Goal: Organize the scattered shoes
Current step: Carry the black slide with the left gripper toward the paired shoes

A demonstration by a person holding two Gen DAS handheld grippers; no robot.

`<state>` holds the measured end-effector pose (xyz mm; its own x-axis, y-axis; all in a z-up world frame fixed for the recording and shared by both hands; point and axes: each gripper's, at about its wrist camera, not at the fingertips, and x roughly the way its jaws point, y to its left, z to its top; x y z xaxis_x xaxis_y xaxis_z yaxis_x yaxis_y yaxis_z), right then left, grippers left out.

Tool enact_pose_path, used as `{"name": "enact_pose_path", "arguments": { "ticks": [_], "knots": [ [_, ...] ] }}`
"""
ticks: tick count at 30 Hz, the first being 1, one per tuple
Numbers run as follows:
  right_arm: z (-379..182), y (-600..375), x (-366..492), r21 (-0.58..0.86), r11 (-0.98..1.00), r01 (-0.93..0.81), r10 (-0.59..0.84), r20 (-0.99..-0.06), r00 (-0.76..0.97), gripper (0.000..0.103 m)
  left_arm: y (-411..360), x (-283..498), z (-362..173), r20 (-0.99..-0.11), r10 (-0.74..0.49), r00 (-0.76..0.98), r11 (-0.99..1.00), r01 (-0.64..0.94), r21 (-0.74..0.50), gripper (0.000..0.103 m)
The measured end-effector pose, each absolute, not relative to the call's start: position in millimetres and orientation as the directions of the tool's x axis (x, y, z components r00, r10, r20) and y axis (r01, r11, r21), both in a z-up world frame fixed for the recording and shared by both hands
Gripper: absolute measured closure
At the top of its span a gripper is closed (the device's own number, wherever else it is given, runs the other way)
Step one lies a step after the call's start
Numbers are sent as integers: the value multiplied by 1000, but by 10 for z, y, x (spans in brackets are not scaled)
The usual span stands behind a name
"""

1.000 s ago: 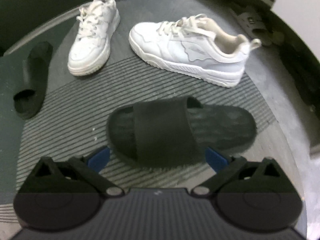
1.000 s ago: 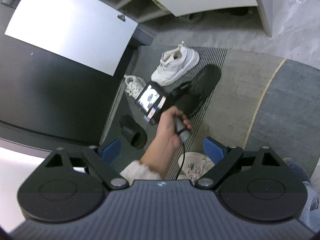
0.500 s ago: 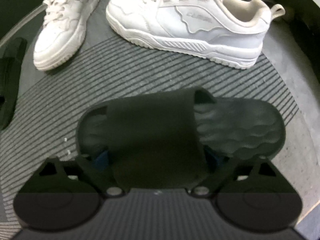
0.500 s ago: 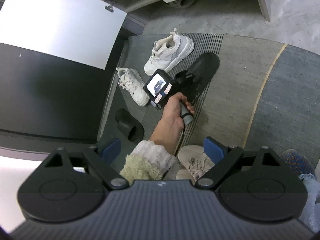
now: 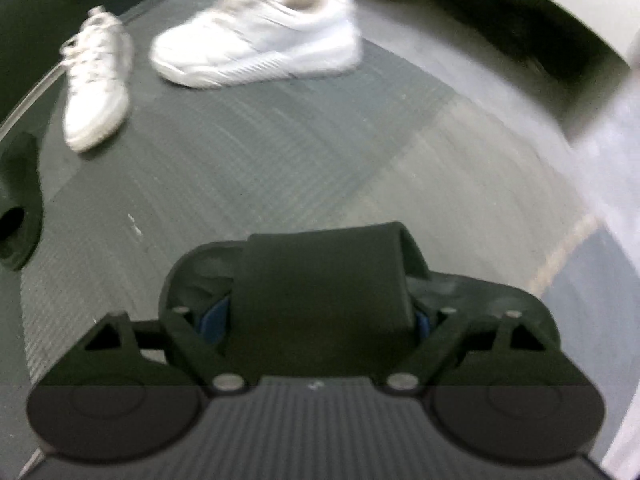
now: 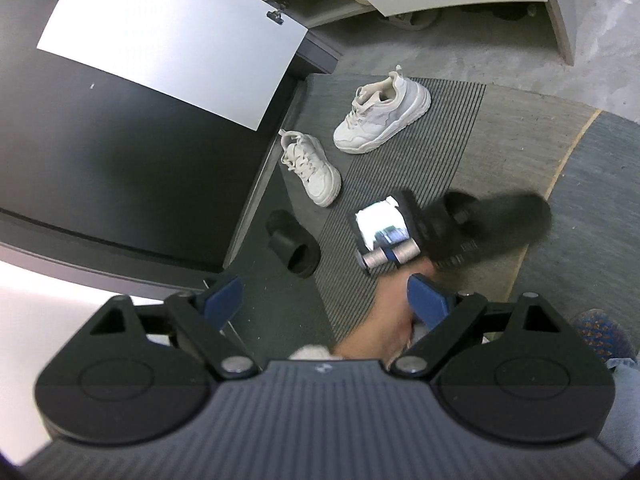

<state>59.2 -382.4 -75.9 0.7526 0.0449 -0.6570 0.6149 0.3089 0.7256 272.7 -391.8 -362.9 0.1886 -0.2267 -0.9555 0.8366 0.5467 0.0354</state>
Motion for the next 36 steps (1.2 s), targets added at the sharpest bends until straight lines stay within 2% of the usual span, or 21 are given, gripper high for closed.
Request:
{"name": "enact_pose_path", "arguments": {
  "ticks": [3,5,8,12,18,24,30,36],
  "knots": [
    [-714,-3867,458,722,311,619,19,-655,755,12,-3858,2499,-3739,-963,-199,181,525,849,51,16],
    [-697,-3910,397,721,303,623,-2,-654,757,12,-3844,2439,-3790,-967,-164,194,542,837,76,20],
    [-690,-3976,333,727,283,625,-25,-646,763,12,-3829,2541,-3906,-989,-70,132,608,792,62,22],
    [-685,-4012,319,722,287,629,-42,-647,762,12,-3753,2557,-3684,-989,-73,130,639,767,54,16],
    [-643,-3973,336,705,321,633,-68,-649,758,12,-3493,2437,-2951,-979,-130,156,629,776,40,5],
    [-565,-3873,374,710,359,606,-57,-631,773,12,-3066,2437,-2059,-948,-205,245,658,751,52,1],
    [-527,-3802,409,675,393,625,-82,-651,755,12,-2377,2479,-1326,-948,-143,286,702,704,106,1],
    [-547,-3715,435,635,457,623,-57,-678,733,12,-1549,2450,-532,-919,-203,339,799,599,45,0]
  ]
}}
